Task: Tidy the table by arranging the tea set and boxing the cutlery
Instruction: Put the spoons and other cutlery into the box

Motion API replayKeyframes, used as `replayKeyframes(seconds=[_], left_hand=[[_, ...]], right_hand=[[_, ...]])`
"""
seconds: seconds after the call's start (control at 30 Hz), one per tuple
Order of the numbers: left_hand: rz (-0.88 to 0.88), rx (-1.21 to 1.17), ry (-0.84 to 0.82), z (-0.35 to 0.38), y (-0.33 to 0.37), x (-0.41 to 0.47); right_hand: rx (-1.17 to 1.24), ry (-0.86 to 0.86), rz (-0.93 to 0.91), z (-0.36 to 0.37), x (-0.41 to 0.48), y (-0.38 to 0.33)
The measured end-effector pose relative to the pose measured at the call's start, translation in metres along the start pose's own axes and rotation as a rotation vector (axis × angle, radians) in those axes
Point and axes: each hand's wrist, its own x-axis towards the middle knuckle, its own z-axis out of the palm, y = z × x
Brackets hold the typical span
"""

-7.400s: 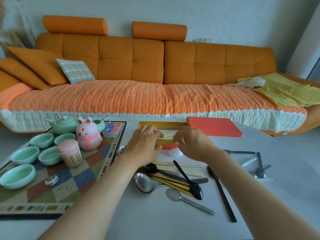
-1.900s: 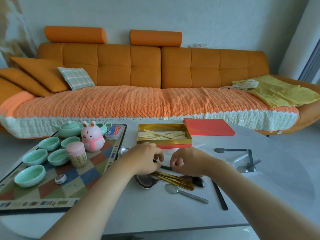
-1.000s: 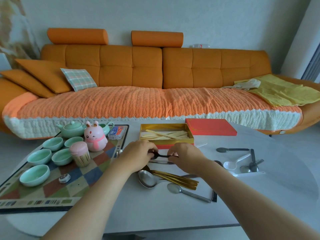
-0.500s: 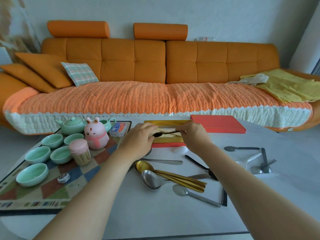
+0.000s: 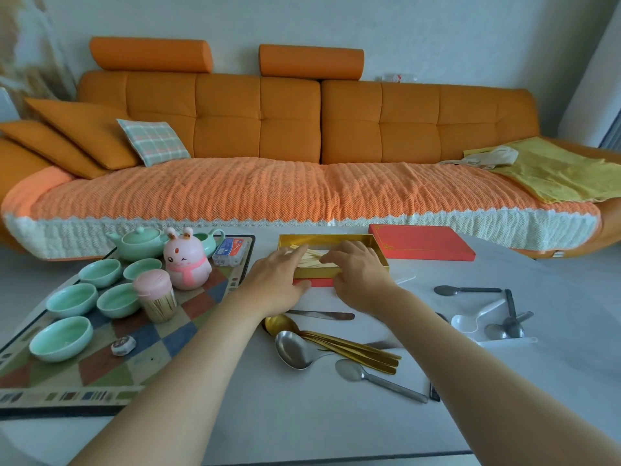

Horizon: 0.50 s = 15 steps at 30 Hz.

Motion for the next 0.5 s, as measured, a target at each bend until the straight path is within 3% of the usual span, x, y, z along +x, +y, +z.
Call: replayKeyframes(seconds=[0.1,0.2,0.27,0.5], left_hand=[[0.09,0.07,0.147,-0.004,0.002,-0.006],[0.196,0.05,0.315,-0.005,0.002,-0.009],[0.234,0.028,0.342,-0.008,0.005,-0.013],[0.119,-0.022,0.037,-0.006,-0.002,-0.034]], right_hand=[[0.025,0.164,-0.13,-0.009,-0.005,-0.008],[0.064,-0.107,-0.155,-0.02,-0.015,-0.018],[0.016,-0.255,-0.154,-0.021,-0.021,-0.022],[0.119,-0.437,0.043,-0.018,-0.028,-0.026]])
